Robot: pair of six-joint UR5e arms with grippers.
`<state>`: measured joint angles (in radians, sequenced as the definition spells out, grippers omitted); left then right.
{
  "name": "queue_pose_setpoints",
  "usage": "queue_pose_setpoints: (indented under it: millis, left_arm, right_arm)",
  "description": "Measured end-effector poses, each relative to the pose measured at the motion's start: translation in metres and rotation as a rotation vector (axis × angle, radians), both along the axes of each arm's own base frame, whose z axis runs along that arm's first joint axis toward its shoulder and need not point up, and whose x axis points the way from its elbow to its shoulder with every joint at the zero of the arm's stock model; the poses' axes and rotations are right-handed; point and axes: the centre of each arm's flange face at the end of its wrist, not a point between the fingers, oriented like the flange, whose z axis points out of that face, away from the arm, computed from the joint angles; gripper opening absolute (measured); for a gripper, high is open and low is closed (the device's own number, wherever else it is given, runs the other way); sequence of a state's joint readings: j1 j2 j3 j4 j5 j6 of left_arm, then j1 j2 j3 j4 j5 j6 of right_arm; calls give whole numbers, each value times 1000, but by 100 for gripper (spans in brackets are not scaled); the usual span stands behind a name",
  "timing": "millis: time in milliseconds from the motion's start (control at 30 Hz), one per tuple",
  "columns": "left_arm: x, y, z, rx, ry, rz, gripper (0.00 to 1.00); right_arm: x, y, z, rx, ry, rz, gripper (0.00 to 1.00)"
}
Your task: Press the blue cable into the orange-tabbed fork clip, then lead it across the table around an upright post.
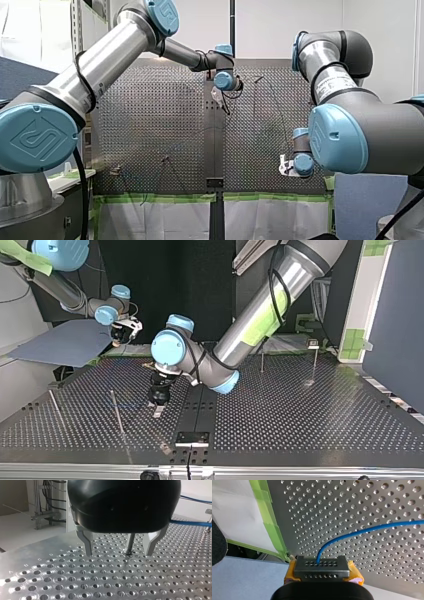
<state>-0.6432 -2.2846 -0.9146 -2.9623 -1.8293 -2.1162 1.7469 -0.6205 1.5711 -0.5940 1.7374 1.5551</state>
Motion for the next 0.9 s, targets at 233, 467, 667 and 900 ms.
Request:
queue_pose_setpoints:
  millis: [233,467,667,900]
  left_arm:
    - [1,1,0,10,-1,1,98]
    - [1,2,-1,12,-1,3,98]
    - [1,2,-1,13,-1,4,98]
    - [-1,0,-1,18,2,-2,98]
  right_arm:
    - [-6,-3,-16,-4,-26,-20,0]
    - [-10,-2,-40,4,-31,-27,0]
    - [-11,-1,-53,17,-31,-29,0]
    - [-11,-1,-55,21,-30,-29,0]
